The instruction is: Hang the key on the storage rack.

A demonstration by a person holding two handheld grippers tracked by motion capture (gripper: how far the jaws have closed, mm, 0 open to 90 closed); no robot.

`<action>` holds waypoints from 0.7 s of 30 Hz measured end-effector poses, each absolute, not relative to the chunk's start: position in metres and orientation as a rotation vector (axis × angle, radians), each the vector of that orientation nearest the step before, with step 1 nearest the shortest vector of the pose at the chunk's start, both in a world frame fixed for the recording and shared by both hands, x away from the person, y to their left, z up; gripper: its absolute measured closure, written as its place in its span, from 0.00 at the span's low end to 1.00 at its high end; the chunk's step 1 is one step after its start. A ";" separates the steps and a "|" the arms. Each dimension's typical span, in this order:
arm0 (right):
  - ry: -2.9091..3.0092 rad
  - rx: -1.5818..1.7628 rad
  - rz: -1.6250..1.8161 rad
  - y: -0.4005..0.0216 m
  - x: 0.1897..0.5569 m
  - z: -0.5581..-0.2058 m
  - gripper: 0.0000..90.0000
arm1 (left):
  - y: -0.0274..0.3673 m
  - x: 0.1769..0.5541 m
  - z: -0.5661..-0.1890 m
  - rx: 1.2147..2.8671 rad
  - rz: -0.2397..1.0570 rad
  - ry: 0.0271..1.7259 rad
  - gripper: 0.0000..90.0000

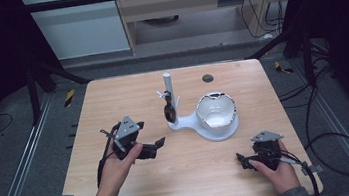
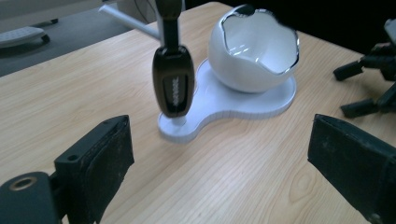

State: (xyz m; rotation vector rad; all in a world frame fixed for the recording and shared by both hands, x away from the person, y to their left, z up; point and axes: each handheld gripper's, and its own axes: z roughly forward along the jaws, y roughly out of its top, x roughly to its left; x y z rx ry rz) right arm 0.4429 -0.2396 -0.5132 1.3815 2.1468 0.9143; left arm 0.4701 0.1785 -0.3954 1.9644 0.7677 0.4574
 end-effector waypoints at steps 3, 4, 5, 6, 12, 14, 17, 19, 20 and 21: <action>2.147 1.381 0.915 -0.240 0.443 -0.513 0.00 | 0.187 0.465 -0.399 1.984 0.468 0.772 0.07; 2.147 1.382 0.914 -0.240 0.443 -0.513 0.01 | 0.191 0.463 -0.400 1.985 0.470 0.779 0.07; 2.147 1.381 0.914 -0.240 0.443 -0.513 0.01 | 0.193 0.462 -0.402 1.984 0.471 0.787 0.07; 2.145 1.385 0.916 -0.239 0.443 -0.513 0.01 | 0.196 0.461 -0.403 1.990 0.476 0.789 0.07; 2.146 1.381 0.915 -0.240 0.443 -0.513 0.01 | 0.212 0.460 -0.412 1.984 0.507 0.837 0.08; 2.146 1.385 0.915 -0.239 0.443 -0.513 0.00 | 0.217 0.461 -0.416 1.995 0.510 0.858 0.08; 2.146 1.382 0.915 -0.240 0.443 -0.513 0.00 | 0.225 0.463 -0.423 1.998 0.506 0.908 0.09; 2.146 1.384 0.917 -0.239 0.443 -0.513 0.01 | 0.230 0.464 -0.428 2.014 0.518 0.926 0.09; 2.147 1.381 0.916 -0.240 0.443 -0.513 0.01 | 0.232 0.464 -0.430 2.021 0.523 0.935 0.09; 2.146 1.384 0.917 -0.239 0.443 -0.513 0.01 | 0.235 0.465 -0.433 2.034 0.531 0.941 0.09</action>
